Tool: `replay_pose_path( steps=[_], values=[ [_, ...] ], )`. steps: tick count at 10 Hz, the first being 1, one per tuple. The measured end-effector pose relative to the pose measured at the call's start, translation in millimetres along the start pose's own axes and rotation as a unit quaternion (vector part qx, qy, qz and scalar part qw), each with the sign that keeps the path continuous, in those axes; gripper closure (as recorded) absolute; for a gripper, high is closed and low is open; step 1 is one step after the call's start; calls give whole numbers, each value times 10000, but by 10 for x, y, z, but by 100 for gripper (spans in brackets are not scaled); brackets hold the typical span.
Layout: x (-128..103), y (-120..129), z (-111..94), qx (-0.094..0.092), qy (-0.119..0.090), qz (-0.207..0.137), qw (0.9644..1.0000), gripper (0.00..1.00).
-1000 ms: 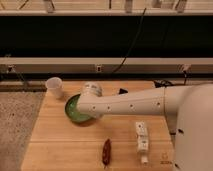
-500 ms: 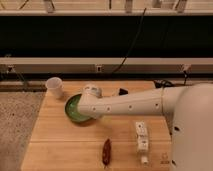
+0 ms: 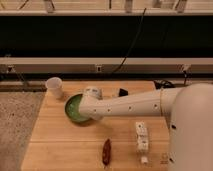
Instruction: Pick up the ceramic bowl
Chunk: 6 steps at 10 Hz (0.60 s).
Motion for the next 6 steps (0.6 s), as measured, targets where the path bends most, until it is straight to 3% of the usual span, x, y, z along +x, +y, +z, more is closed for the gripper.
replay_pose_path(
  steps=[1,3,5,6],
  values=[
    [0,-2,0,0,-5,-17,10000,21],
    [-24,31,96,14,-44,-47,10000,28],
    [-24,37,120,21,-58,-70,10000,41],
    [-25,34,136,33,-73,-86,9999,52]
  ],
)
